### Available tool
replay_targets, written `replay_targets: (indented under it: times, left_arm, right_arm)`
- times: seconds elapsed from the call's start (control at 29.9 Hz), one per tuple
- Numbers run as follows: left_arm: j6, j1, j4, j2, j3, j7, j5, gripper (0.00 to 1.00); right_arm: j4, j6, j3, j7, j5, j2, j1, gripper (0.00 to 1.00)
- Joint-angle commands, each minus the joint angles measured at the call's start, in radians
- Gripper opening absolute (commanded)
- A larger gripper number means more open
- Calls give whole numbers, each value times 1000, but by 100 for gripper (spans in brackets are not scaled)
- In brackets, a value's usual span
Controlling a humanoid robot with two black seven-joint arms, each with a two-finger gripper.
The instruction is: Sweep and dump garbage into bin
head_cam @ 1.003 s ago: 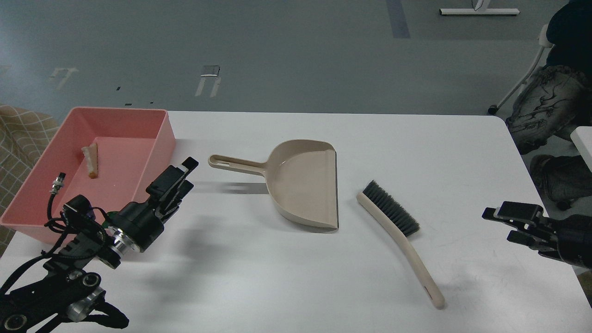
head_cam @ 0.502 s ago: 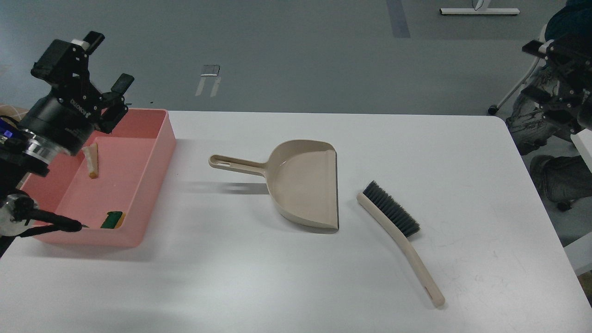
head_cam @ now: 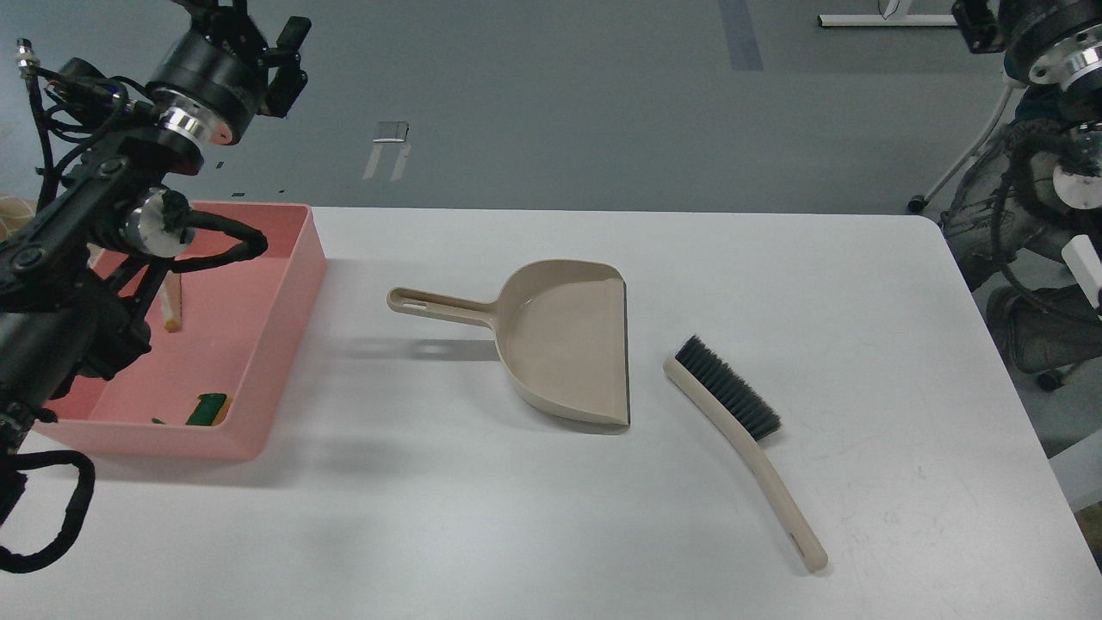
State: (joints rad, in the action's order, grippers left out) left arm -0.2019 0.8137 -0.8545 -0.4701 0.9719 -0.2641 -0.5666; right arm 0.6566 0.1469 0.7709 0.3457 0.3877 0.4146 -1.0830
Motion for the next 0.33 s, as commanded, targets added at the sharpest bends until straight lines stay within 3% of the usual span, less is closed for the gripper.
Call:
replay_targets:
  times: [0.0,0.1,0.3]
  left_arm:
    - [-105,73,155,77,-7,-4,1,97]
    - [-230,105,259,128,-5,-18,5,97]
    - [-274,111,285,183,1,-44,49,97]
  right_arm:
    - [-138,94,80,47,-3,-135,-28,96]
    - [-257,198,151,75,-30,-210,-34,96]
    - [-305,232,165,76,-43,-270,-54,96]
